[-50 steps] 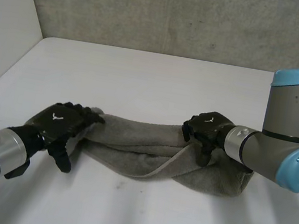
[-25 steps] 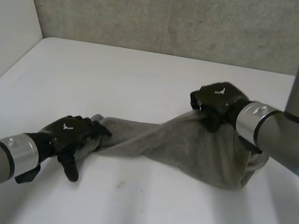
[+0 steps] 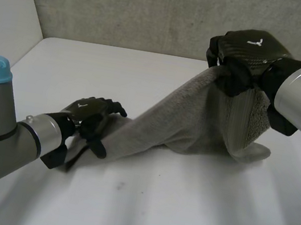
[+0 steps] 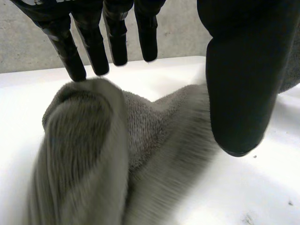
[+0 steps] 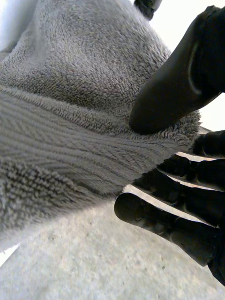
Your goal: Fold the towel.
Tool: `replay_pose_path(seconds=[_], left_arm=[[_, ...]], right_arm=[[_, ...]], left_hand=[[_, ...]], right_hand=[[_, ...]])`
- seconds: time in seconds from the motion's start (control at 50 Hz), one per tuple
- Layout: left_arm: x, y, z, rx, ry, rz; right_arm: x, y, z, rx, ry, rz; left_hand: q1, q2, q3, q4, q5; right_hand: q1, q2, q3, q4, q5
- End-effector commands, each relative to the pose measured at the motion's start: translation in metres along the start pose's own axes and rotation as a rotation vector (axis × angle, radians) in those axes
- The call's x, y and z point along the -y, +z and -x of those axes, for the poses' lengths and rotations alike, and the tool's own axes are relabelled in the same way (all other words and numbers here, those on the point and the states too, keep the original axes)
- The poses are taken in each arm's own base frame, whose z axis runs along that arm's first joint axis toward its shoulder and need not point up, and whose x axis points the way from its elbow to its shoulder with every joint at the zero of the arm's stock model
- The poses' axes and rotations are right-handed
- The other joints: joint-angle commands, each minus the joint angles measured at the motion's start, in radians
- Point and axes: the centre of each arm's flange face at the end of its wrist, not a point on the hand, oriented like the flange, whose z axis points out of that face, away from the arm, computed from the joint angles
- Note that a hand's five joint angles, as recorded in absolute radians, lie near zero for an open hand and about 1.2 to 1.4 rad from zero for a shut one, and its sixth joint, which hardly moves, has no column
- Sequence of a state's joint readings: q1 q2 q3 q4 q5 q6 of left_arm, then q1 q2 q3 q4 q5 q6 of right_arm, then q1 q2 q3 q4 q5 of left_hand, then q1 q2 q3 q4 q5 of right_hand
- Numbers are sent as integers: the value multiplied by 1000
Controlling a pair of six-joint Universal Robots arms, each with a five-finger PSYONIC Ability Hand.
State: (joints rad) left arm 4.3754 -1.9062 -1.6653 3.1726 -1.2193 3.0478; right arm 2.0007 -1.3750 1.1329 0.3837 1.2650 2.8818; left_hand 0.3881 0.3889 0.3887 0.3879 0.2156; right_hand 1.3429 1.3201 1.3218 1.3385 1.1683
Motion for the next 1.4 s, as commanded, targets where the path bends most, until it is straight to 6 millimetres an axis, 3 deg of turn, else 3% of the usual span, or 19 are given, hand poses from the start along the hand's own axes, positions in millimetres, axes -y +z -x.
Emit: replay_pose_path(seconds=[0.02, 0.2, 0.24, 0.44, 0.6, 0.66, 0.7, 0.76, 0.86, 0.98, 1.08, 1.14, 1.16, 1.26, 1.28, 1.3, 1.34, 1.36, 1.4], left_arm=[[-7, 0, -13, -14, -22, 12], [-9, 0, -28, -63, -130, 2], [-14, -3, -39, -90, -140, 18], [-21, -11, -54, -118, -127, 37], [-32, -5, -40, 34, -130, 36], [-35, 4, -30, 114, -125, 12], [-41, 11, -23, 165, -119, -3], [-44, 13, -21, 182, -114, -1], [-46, 7, -16, 209, -112, 12], [-41, -5, -11, 229, -110, 3], [-37, -12, 8, 285, -77, 5], [-32, -16, 19, 315, -34, 4], [-30, -18, 22, 327, -14, 1], [-11, -25, 23, 336, 39, -53], [6, -32, 19, 333, 60, -112], [6, -33, 19, 333, 60, -112], [50, -52, 12, 328, 100, -250], [50, -52, 12, 328, 100, -251], [94, -75, 7, 331, 134, -375]], right_arm=[[4, -5, -4, -49, -10, -1], [5, -8, -4, -54, -9, -4], [6, -9, -4, -65, -10, -3], [4, -9, -6, -75, -8, 3], [3, -8, -7, -80, -6, 1], [3, -7, -7, -89, -9, -9], [6, -9, -9, -104, -13, -22], [7, -10, -11, -114, -14, -24], [7, -12, -15, -130, -15, -25], [7, -14, -14, -133, -18, -33], [8, -17, -14, -139, -22, -48], [8, -19, -13, -143, -23, -52], [10, -21, -13, -147, -25, -59], [21, -28, -14, -158, -35, -91], [27, -31, -15, -170, -44, -109], [27, -31, -15, -170, -44, -109], [46, -41, -18, -191, -67, -172], [46, -42, -18, -191, -67, -172], [69, -54, -19, -207, -93, -236]], left_hand=[[212, 212, 212, 213, 210], [283, 283, 283, 284, 281], [248, 248, 248, 249, 246], [-4, -5, -5, -4, -6], [31, 30, 30, 31, 29], [175, 174, 174, 175, 173], [449, 449, 449, 450, 447], [507, 506, 506, 507, 505], [717, 717, 717, 718, 715], [730, 729, 729, 730, 728], [733, 732, 732, 733, 731], [853, 852, 852, 853, 851], [987, 986, 986, 987, 985], [1008, 1007, 1008, 1008, 1006], [1008, 1007, 1008, 1008, 1006], [1008, 1007, 1008, 1008, 1006], [1008, 1007, 1008, 1008, 1006], [1008, 1007, 1008, 1008, 1006], [1008, 1007, 1008, 1008, 1006]], right_hand=[[53, 76, 74, 58, 53], [53, 76, 74, 58, 53], [53, 76, 74, 58, 53], [53, 76, 74, 58, 53], [53, 76, 74, 58, 53], [53, 76, 74, 58, 53], [53, 76, 74, 58, 53], [53, 76, 74, 58, 53], [53, 76, 74, 58, 53], [53, 76, 74, 58, 53], [53, 76, 74, 58, 53], [53, 76, 74, 58, 53], [53, 76, 74, 58, 53], [53, 76, 74, 58, 53], [53, 76, 74, 58, 53], [53, 76, 74, 58, 53], [53, 76, 74, 58, 53], [53, 76, 74, 58, 53], [53, 76, 74, 58, 53]])
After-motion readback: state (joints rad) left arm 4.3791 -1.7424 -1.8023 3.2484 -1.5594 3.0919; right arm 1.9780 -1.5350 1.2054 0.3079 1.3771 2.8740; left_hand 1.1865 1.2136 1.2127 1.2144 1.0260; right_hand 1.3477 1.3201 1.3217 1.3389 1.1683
